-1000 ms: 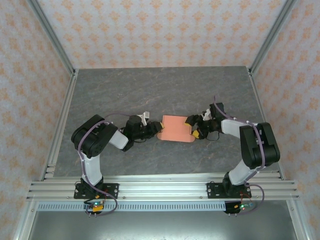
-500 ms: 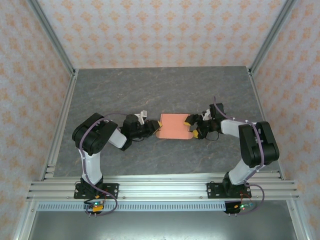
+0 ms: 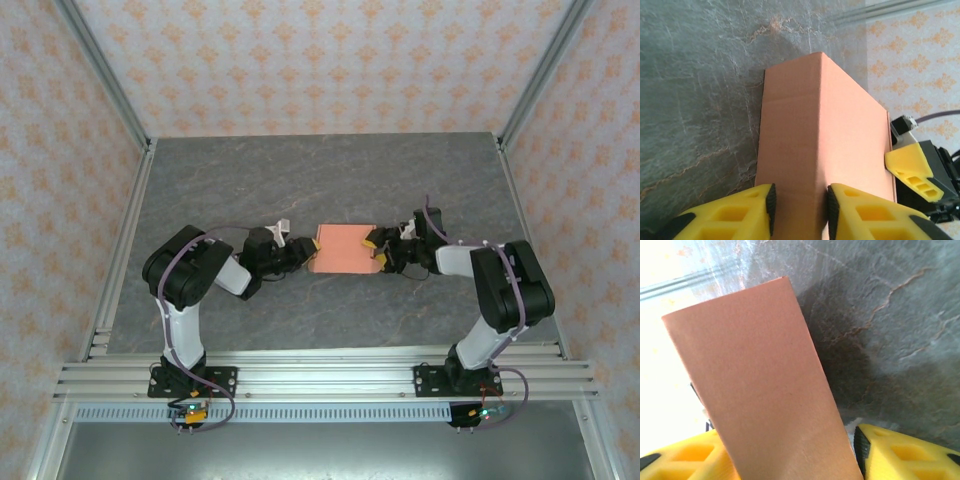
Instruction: Fold the paper box
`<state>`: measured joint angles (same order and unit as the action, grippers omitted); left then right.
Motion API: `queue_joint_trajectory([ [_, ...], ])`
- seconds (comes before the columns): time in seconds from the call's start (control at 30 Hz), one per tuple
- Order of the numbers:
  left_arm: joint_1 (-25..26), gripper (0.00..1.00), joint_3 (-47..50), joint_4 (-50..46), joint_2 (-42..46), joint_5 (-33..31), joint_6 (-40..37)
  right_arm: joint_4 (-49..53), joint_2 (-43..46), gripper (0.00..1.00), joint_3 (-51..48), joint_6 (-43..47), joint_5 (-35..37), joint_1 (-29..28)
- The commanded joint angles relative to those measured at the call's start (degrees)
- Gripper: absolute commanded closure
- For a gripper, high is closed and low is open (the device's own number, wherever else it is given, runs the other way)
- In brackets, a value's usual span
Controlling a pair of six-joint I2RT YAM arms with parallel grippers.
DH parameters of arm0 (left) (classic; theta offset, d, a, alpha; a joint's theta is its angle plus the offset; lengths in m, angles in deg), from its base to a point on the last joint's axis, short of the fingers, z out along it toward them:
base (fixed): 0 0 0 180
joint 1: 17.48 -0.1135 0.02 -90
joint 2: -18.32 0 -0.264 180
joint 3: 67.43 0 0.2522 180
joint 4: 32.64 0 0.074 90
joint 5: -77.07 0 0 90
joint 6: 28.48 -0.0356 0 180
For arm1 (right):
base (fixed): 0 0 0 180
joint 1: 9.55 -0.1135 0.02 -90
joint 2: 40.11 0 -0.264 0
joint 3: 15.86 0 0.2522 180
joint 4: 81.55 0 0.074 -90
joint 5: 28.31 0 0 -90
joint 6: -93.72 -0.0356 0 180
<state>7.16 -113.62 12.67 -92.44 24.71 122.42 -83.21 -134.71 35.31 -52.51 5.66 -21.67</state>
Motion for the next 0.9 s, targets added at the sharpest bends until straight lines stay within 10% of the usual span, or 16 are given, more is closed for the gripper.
queue_joint_trajectory([
  [0.0,0.6,0.61,1.2,-12.1,1.0,-1.0,-3.1,-6.0,3.8,0.46,-0.5,-6.7,1.8,-1.6],
  [0.27,0.5,0.23,-0.9,-26.0,14.5,-5.7,-11.9,-2.0,4.7,0.52,-0.4,-13.5,4.4,-2.1],
  [0.47,0.9,0.13,2.1,-34.6,31.5,-16.1,-26.7,0.5,3.3,0.54,-0.7,-18.9,4.3,-2.1],
  [0.63,12.7,0.05,10.3,-31.4,50.0,-32.5,-60.5,6.9,3.8,0.54,0.9,-21.5,2.2,-2.1],
  [0.87,18.0,0.08,11.2,-35.7,49.2,-24.8,-94.4,23.7,3.7,0.54,6.6,-14.0,-1.8,-1.9],
])
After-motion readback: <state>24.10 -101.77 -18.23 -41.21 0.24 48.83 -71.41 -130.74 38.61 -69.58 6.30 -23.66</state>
